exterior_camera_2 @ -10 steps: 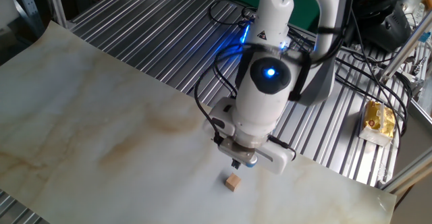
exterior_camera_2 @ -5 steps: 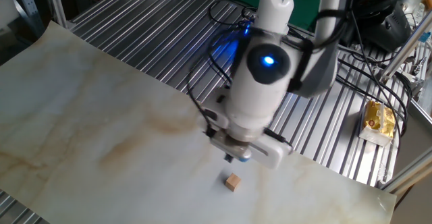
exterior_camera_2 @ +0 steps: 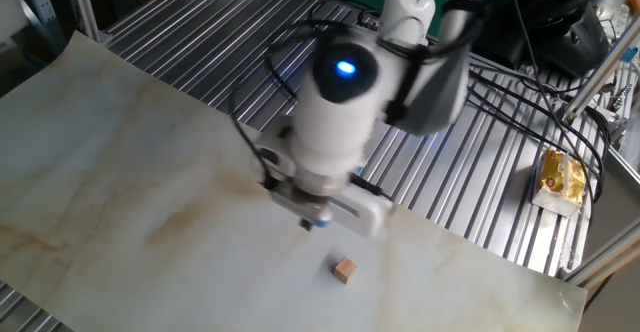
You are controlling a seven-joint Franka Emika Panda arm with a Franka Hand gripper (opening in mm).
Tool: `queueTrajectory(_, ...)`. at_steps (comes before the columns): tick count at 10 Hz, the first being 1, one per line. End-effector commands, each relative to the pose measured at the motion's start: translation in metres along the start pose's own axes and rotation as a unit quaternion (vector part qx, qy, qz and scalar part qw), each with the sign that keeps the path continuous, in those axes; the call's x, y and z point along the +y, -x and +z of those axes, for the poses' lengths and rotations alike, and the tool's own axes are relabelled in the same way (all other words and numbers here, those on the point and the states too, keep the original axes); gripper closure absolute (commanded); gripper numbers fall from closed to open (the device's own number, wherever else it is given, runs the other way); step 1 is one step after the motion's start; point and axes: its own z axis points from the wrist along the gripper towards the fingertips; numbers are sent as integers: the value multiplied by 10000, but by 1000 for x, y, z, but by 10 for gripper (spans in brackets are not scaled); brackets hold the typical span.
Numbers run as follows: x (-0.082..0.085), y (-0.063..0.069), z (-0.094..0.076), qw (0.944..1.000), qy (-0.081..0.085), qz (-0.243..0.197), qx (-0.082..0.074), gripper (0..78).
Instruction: Pick up the small block on the left and move it to the right
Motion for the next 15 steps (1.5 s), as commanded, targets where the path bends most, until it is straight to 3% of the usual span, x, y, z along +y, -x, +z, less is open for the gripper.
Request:
queueTrajectory(1, -29, 12, -16, 9999, 85, 54, 83, 765)
queueTrajectory(8, -61, 17, -12, 9997, 227, -14, 81, 765)
queueTrajectory(14, -64, 15, -15, 9997, 235, 5, 83, 765)
queueTrajectory(15, -64, 14, -15, 9994, 339, 52, 86, 765)
